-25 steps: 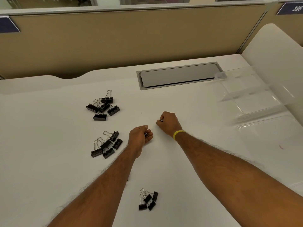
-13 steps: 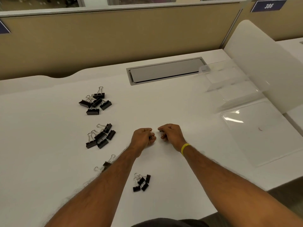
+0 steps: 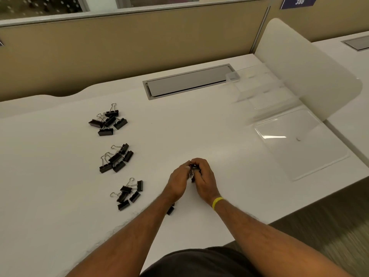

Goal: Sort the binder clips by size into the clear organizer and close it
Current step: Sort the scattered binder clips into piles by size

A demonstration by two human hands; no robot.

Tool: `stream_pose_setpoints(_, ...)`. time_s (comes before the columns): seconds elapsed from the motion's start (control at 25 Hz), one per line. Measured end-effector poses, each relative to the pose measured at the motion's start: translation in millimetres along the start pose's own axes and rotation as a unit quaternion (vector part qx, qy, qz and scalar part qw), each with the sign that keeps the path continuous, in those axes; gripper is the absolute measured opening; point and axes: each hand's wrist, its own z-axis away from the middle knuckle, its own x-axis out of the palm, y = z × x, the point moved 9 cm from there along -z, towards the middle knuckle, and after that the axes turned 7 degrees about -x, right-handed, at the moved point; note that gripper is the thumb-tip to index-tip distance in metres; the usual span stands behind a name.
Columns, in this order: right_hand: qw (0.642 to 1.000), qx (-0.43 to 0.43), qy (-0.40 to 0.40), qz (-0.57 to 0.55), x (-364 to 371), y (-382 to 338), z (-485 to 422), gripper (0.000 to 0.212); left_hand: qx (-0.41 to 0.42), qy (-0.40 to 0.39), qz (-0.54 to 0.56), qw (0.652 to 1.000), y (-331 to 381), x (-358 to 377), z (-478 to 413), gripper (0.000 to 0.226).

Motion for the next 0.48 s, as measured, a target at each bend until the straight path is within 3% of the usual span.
stream_pose_setpoints(0.2, 0.999, 0.011, -0.046, 0.025, -13, 10, 14, 0.052, 0.044, -0.046, -0.134, 0.989, -1, 9, 14, 0.046)
stream_pose_setpoints(0.36, 0.989, -0.018, -0.114, 0.096, -26, 11, 19, 0.055, 0.088, -0.068, -0.287, 0.951, -9, 7, 10, 0.072)
stream_pose_setpoints(0.48, 0.965, -0.02, -0.195, 0.173, -31, 8, 14, 0.068, 0.102, -0.073, -0.337, 0.933, 0, 8, -1, 0.082)
